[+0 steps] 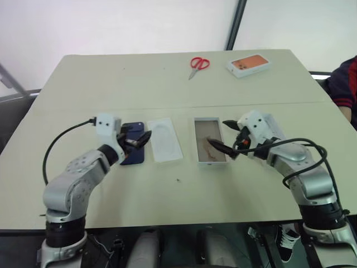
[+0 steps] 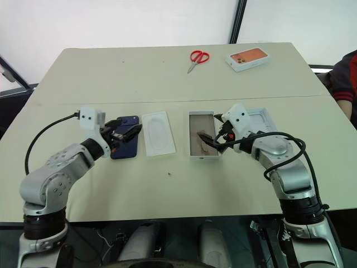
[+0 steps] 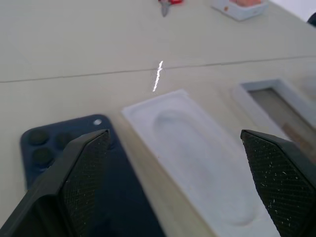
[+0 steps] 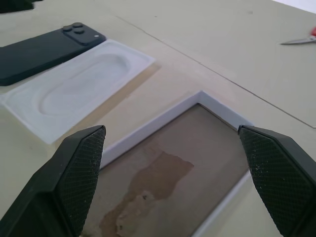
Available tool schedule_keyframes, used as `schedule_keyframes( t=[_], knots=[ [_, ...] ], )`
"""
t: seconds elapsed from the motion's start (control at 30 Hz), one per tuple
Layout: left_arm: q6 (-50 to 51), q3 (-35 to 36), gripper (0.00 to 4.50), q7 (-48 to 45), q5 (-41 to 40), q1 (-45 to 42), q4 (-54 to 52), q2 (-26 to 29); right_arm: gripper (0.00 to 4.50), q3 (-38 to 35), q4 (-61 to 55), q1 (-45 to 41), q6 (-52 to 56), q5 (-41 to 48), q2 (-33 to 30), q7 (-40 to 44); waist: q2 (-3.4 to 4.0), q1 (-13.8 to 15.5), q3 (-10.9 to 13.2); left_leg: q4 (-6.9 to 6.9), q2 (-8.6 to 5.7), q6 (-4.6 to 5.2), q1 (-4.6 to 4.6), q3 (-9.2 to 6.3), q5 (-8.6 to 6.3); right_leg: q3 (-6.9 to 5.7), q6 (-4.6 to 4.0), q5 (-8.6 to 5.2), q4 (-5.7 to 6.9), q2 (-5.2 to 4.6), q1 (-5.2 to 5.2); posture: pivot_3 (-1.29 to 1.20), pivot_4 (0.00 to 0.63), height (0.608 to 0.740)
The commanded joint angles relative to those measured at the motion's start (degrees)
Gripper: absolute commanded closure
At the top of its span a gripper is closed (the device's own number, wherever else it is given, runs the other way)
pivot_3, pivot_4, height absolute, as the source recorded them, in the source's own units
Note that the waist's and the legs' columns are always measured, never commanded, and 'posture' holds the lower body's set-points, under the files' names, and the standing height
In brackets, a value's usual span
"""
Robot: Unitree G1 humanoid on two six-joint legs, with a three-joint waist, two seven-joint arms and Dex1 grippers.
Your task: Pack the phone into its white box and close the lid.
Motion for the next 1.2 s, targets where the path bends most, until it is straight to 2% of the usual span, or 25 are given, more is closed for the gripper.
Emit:
schedule_keyframes(
  t=[0.03, 0.23, 0.37, 0.6, 0.87, 1.2],
  knots=[
    [11.1, 1.7, 0.04, 6.8, -1.8, -4.5, -1.9, -2.4, 0.00, 0.5, -3.7, 0.4, -1.6, -0.6, -0.4, 0.8, 0.00, 0.0, 0.0, 0.01, -0.01, 0.00, 0.00, -0.01, 0.00, 0.00, 0.00, 0.00, 0.01, 0.00, 0.00, 0.00, 0.150, 0.740],
    [28.3, 6.2, 0.04, 14.0, -1.6, -11.4, -1.9, -11.7, 0.00, 0.8, -3.5, 0.2, -2.0, -1.1, -0.3, 1.2, -0.02, 0.0, 0.0, 0.05, -0.01, 0.00, -0.01, -0.04, 0.00, -0.02, 0.01, 0.00, 0.04, 0.05, 0.00, 0.00, 0.150, 0.740],
    [33.8, 8.7, 0.04, 16.5, 1.9, -13.5, -1.1, -15.1, 0.00, 0.8, -3.4, 0.1, -2.1, -1.1, -0.4, 1.5, -0.03, -0.2, 0.0, 0.06, -0.03, -0.01, -0.01, -0.04, 0.00, -0.03, 0.01, 0.00, 0.03, 0.07, 0.00, 0.00, 0.150, 0.740],
    [34.4, 8.7, 0.04, 17.1, 4.4, -14.0, 0.2, -16.8, 0.00, 0.8, -3.6, 0.3, -2.1, -1.1, -0.7, 2.0, -0.03, 0.1, 0.0, 0.07, -0.03, -0.29, -0.03, -0.04, 0.16, -0.02, 0.01, 0.00, 0.02, 0.05, 0.00, 0.00, 0.150, 0.740],
    [34.4, 8.4, 0.04, 16.8, 3.8, -14.0, 1.2, -19.9, 0.00, 1.2, -5.3, 0.9, -1.4, -0.6, -0.7, 2.4, -0.03, 0.0, 0.0, 0.06, -0.04, -0.29, -0.04, -0.05, 0.16, -0.03, 0.00, 0.00, 0.01, 0.04, 0.00, 0.00, 0.150, 0.740],
    [34.4, 9.1, 0.04, 17.6, 4.3, -14.5, 3.7, -21.2, 0.00, 1.1, -6.4, 1.5, -0.7, -0.5, -0.6, 2.6, -0.04, 0.0, 0.0, 0.06, -0.04, -0.29, -0.04, -0.05, 0.16, -0.03, 0.01, 0.00, 0.01, 0.04, 0.00, 0.00, 0.150, 0.740]
  ],
)
